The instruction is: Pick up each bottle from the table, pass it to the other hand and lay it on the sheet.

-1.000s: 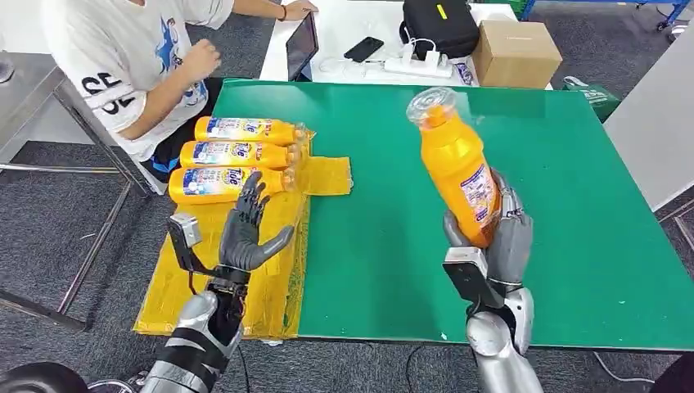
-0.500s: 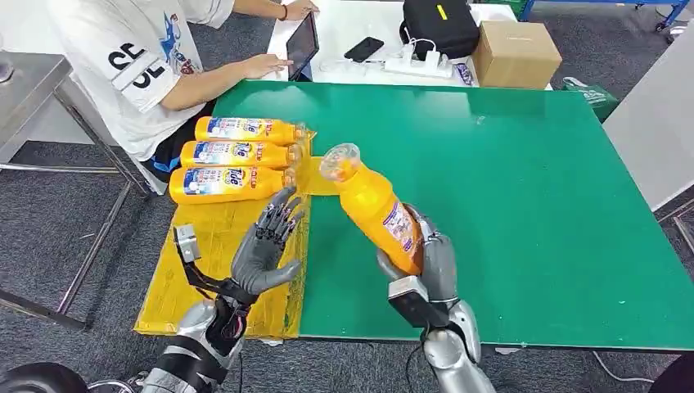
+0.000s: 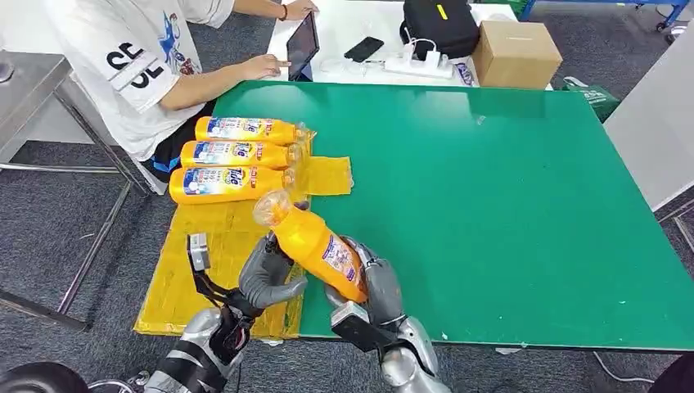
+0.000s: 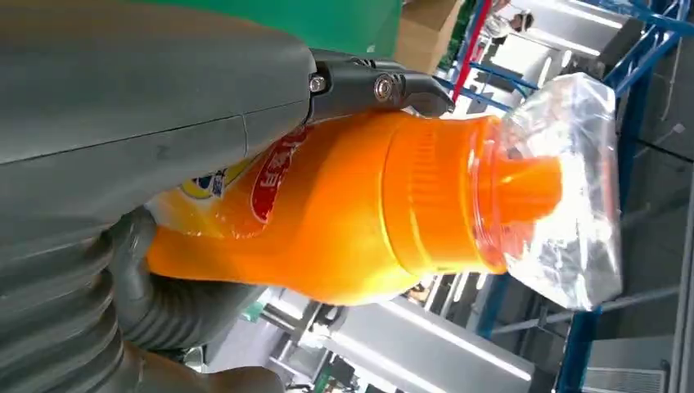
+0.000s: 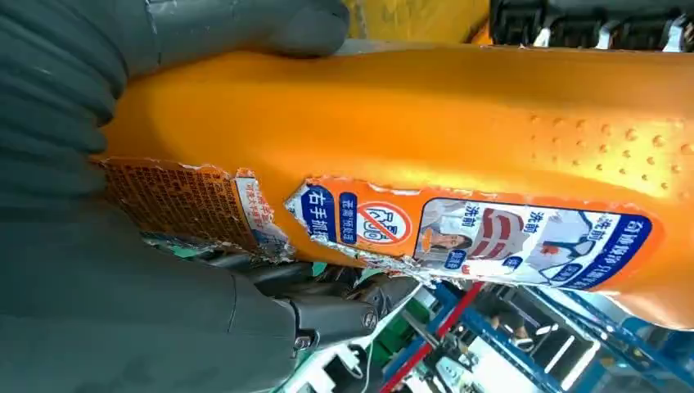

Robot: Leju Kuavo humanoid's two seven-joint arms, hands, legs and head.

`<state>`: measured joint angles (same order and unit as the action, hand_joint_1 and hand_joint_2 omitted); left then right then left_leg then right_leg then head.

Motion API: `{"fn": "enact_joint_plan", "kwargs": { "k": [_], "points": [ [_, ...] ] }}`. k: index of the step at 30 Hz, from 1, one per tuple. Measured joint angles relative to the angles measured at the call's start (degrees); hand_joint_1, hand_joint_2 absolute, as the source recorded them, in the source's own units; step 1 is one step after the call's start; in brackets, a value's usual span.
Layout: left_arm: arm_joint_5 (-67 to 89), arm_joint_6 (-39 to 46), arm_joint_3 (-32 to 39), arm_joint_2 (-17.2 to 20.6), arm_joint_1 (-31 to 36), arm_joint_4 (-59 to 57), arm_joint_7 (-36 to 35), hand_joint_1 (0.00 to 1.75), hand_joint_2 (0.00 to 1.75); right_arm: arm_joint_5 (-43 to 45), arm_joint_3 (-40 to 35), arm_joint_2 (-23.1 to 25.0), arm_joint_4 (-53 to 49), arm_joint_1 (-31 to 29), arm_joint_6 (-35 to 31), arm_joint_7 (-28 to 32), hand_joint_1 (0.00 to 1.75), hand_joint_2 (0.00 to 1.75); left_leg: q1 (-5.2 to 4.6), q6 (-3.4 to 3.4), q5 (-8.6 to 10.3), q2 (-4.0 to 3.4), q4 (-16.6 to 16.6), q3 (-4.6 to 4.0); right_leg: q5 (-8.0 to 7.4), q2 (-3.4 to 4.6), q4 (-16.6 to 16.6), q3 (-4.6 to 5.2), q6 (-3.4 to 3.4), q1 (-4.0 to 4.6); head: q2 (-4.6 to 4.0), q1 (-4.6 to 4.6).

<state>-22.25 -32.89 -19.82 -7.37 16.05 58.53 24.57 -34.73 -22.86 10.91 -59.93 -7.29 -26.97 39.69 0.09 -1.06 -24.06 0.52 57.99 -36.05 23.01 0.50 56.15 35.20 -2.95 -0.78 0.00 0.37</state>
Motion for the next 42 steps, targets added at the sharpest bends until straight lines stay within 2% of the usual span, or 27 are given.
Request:
{"fn": "enact_joint_plan", "kwargs": {
  "k": [14,16,32,40,41,42],
  "points": [
    [0.04,0.39,-0.96,0.35,0.11,-0.98,-0.22,0.0,1.75,-0.24,-1.45,0.17,1.97,-0.97,0.37,0.11,1.71,1.75,0.0,0.0,0.0,-0.01,0.0,0.0,0.0,0.01,0.0,0.01,0.0,0.01,0.0,0.0],
    [0.18,0.94,-1.05,0.35,0.21,-1.31,-0.33,0.0,1.75,-0.26,-2.1,0.22,2.51,-1.33,1.13,-0.11,1.75,1.75,0.0,0.0,0.0,-0.02,0.0,0.0,0.0,0.01,0.0,0.01,0.0,0.01,0.0,-0.02],
    [-2.86,2.89,-0.77,1.18,1.32,-5.62,-0.74,0.0,1.75,-3.43,-10.4,3.06,16.83,-6.91,2.4,-3.67,1.75,1.75,0.01,0.01,-0.01,-0.24,0.0,0.16,-0.01,0.07,-0.02,-0.01,0.02,0.01,0.0,-0.02],
    [-4.87,4.33,1.18,1.18,0.48,-4.83,-1.97,0.0,1.75,-2.36,-12.42,3.63,19.89,-9.51,4.72,-5.46,1.75,1.75,0.01,0.03,-0.02,-0.36,0.0,0.44,-0.05,0.22,-0.02,-0.16,0.06,0.02,0.0,-0.02],
    [-4.87,4.42,1.33,1.18,0.34,-4.66,-2.03,1.73,1.75,-2.23,-12.44,3.72,20.07,-9.61,4.77,-5.49,1.75,1.75,0.02,0.04,-0.02,-0.37,0.0,0.44,-0.05,0.23,-0.01,-0.17,0.06,0.02,0.0,-0.02],
    [-4.83,4.48,1.55,1.18,0.23,-4.48,-2.05,1.75,1.75,-2.21,-12.46,3.85,20.24,-9.73,4.79,-5.49,1.75,1.75,0.02,0.04,-0.02,-0.38,0.0,0.45,-0.05,0.25,-0.02,-0.16,0.06,0.02,0.0,0.0]
  ]
}}
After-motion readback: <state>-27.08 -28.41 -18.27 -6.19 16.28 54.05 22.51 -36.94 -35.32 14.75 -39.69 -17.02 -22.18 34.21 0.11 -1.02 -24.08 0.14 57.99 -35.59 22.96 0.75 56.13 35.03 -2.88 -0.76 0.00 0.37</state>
